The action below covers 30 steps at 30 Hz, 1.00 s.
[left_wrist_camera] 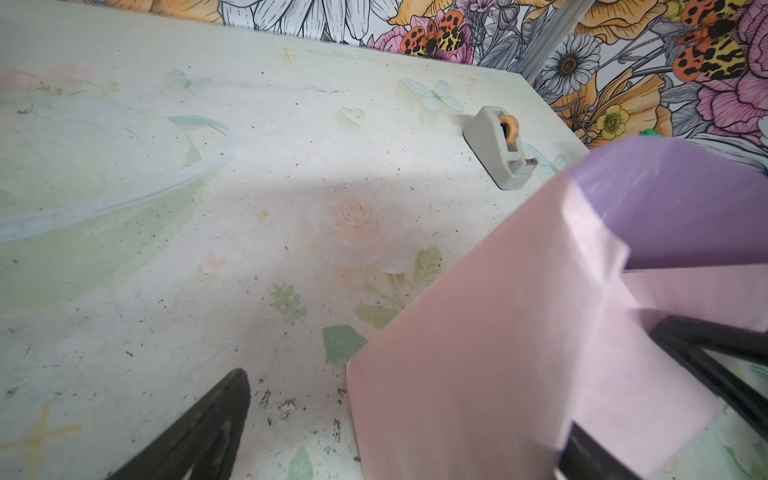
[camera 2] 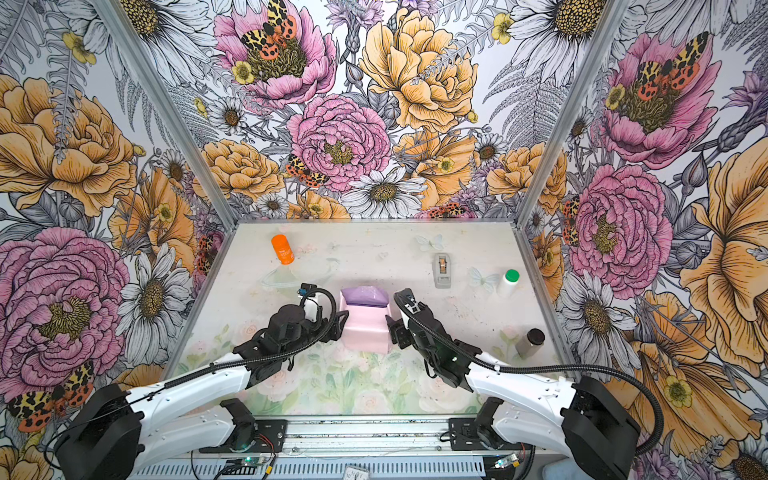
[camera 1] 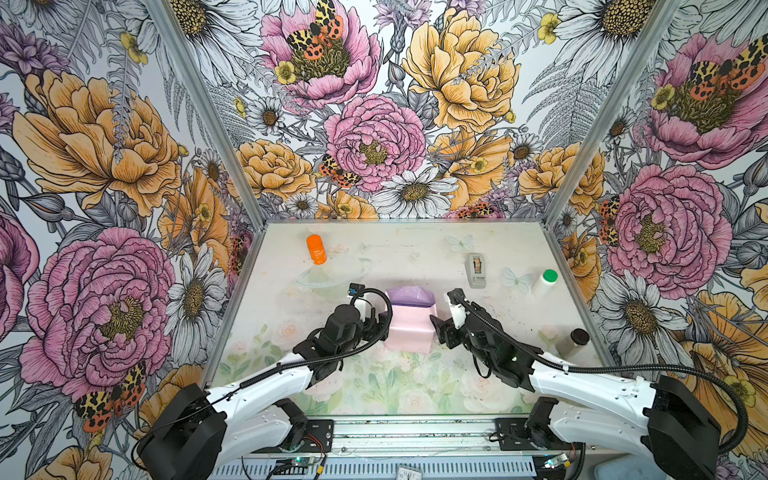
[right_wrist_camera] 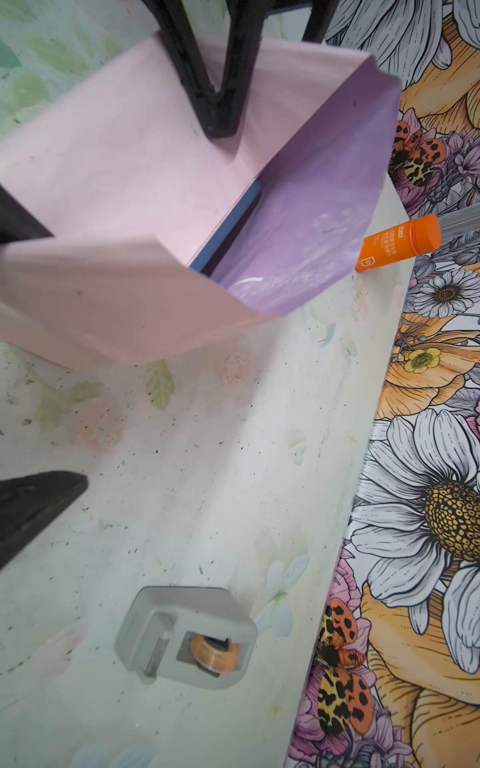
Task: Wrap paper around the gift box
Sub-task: 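Close the right gripper on the box side while the left gripper holds the paper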
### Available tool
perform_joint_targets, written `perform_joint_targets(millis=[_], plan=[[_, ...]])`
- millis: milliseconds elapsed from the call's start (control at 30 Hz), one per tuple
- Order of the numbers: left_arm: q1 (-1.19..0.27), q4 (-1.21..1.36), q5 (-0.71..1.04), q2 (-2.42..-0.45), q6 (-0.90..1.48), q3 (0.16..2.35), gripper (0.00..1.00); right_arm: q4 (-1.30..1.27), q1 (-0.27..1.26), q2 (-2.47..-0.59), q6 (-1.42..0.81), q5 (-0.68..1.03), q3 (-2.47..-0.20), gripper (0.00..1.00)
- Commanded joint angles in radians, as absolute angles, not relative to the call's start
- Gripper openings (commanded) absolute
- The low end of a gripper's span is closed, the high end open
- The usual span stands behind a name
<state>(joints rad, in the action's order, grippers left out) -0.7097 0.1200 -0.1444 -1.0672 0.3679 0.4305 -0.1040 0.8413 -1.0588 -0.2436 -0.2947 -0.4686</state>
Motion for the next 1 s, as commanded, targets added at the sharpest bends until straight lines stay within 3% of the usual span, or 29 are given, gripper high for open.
perform_joint_targets(millis=[0, 233, 467, 767, 967], plan=[[-0.712, 0.088, -0.158, -1.054, 0.354, 0.422, 0.93, -0.079, 0.844, -1.023, -0.236, -0.249, -0.455, 0.74], [-0.734, 0.130, -0.118, -1.042, 0.328, 0.482, 0.95, -0.177, 0.844, -0.910, -0.229, -0.091, -0.452, 0.81], [-0.744, 0.154, -0.081, -1.023, 0.313, 0.530, 0.97, -0.213, 0.843, -0.803, -0.250, -0.142, -0.418, 0.81], [-0.749, 0.160, -0.109, -1.067, 0.337, 0.501, 0.98, -0.184, 0.844, -1.002, -0.246, -0.134, -0.495, 0.80], [-0.751, 0.124, -0.172, -1.109, 0.331, 0.487, 0.97, -0.124, 0.842, -1.118, -0.244, -0.235, -0.533, 0.80]])
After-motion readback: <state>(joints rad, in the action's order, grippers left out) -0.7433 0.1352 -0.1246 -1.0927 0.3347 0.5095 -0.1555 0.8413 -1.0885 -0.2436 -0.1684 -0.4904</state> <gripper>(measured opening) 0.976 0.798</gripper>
